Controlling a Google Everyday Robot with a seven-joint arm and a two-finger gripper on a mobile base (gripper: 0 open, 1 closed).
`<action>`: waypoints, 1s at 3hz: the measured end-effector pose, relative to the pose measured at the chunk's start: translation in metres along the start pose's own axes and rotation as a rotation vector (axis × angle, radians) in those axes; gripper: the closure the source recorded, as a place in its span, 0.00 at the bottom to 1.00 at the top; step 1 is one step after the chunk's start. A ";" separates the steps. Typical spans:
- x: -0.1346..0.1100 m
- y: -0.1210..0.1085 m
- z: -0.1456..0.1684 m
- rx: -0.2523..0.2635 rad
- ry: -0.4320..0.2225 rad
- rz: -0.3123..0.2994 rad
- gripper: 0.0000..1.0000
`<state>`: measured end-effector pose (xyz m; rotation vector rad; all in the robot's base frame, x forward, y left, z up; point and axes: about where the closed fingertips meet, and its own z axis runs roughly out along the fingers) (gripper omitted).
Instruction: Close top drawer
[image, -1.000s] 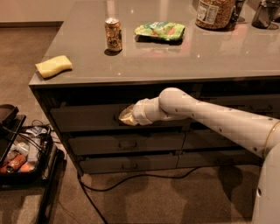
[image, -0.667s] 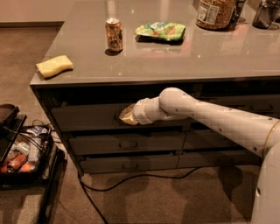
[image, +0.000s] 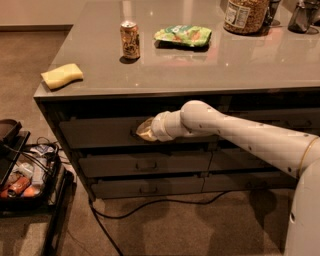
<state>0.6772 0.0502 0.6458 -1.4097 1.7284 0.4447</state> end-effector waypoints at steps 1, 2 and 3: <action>0.000 0.000 0.000 0.000 0.000 0.000 0.82; 0.000 0.000 0.000 0.000 0.000 0.000 0.59; 0.000 0.000 0.000 0.000 0.000 0.000 0.36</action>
Offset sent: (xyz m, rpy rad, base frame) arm 0.0000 0.0000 0.0000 0.0000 0.0000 0.0000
